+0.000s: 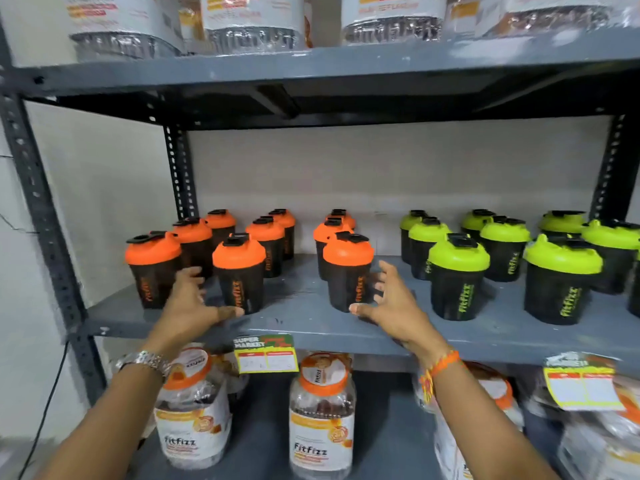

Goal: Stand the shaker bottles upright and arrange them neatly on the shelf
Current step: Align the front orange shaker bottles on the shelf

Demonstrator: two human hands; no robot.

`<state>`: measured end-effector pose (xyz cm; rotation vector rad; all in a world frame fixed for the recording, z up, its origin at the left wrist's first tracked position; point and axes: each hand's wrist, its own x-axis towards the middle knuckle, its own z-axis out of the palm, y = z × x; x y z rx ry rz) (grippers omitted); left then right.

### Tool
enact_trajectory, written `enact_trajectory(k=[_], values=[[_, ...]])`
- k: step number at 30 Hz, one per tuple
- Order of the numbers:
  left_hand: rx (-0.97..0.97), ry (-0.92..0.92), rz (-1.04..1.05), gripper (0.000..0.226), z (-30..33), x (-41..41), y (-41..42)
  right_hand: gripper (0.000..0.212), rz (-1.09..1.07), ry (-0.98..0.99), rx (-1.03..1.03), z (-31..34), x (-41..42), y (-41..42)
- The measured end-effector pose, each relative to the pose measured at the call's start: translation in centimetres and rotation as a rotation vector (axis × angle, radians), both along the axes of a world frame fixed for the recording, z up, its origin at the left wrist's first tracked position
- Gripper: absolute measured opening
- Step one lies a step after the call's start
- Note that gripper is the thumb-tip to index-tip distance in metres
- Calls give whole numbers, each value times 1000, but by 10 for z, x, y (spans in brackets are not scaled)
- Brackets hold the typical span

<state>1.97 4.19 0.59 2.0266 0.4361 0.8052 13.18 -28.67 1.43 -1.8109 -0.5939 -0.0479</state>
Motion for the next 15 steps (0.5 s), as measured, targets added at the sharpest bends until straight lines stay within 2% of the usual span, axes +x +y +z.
enact_trajectory(k=[3, 6, 9, 15], values=[[-2, 119, -159, 116, 4, 12, 9, 92, 16, 39, 41, 2, 21, 15], [36, 148, -242, 109, 13, 21, 11, 90, 12, 42, 23, 3, 29, 25], [67, 138, -372, 97, 17, 24, 18, 99, -25, -5, -39, 3, 22, 37], [85, 104, -453, 102, 14, 23, 33, 109, -67, -100, -161, 7, 7, 43]])
